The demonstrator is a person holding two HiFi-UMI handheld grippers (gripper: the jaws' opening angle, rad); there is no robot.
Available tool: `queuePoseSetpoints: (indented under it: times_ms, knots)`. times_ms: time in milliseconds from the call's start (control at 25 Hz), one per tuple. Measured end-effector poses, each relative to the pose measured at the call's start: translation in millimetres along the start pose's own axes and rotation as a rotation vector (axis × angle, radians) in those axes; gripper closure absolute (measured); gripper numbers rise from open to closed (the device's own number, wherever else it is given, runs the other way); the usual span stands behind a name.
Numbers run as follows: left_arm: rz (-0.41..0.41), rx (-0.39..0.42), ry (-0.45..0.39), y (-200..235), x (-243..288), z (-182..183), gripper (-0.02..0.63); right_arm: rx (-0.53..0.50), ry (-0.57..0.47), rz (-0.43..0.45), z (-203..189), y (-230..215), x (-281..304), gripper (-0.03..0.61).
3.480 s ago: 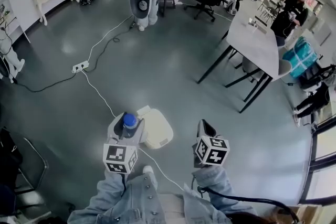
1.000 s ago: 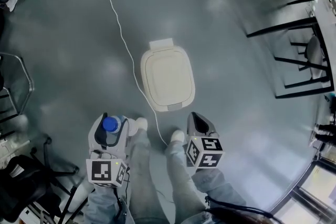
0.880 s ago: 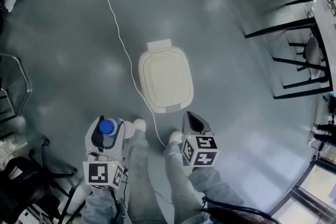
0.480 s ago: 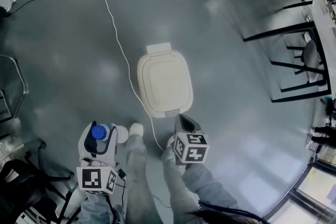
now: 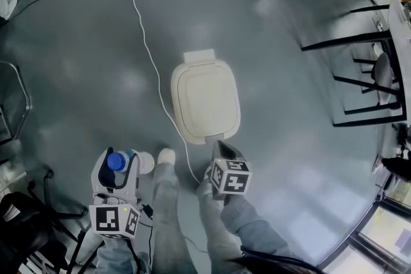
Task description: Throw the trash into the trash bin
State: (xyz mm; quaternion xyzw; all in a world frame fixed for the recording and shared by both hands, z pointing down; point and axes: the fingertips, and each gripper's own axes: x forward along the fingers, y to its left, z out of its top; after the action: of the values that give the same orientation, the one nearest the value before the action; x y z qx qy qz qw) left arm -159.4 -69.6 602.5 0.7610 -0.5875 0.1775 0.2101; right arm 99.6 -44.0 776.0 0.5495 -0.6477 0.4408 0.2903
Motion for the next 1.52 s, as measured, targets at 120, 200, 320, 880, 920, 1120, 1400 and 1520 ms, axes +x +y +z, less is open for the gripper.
queuePoseSetpoints:
  times_ms: [120,200,320,880,920,1120,1400,1520]
  knots:
    - [0.008,-0.008,0.009,4,3,-2,0.341,0.013,0.020,-0.009,-8,-4,7,0.575]
    - [0.010,-0.011,0.008,7,4,-4,0.341,0.007,0.028,-0.010,-10,-4,10,0.575]
    - [0.015,-0.014,0.016,10,6,-5,0.341,-0.004,0.043,-0.013,-13,-2,15,0.575]
    - [-0.001,-0.018,0.033,3,16,-6,0.341,0.003,0.082,-0.020,-21,-6,25,0.575]
    - [-0.004,-0.016,0.033,1,17,-5,0.341,0.003,0.085,-0.014,-21,-5,26,0.575]
    - [-0.017,-0.010,0.034,-6,19,-3,0.341,-0.001,0.079,0.010,-21,-4,25,0.574]
    - [-0.024,-0.002,0.044,-16,21,-5,0.341,-0.003,0.077,0.046,-17,-2,23,0.574]
    - [-0.029,0.001,0.047,-21,23,-6,0.341,0.001,0.075,0.070,-15,-2,22,0.575]
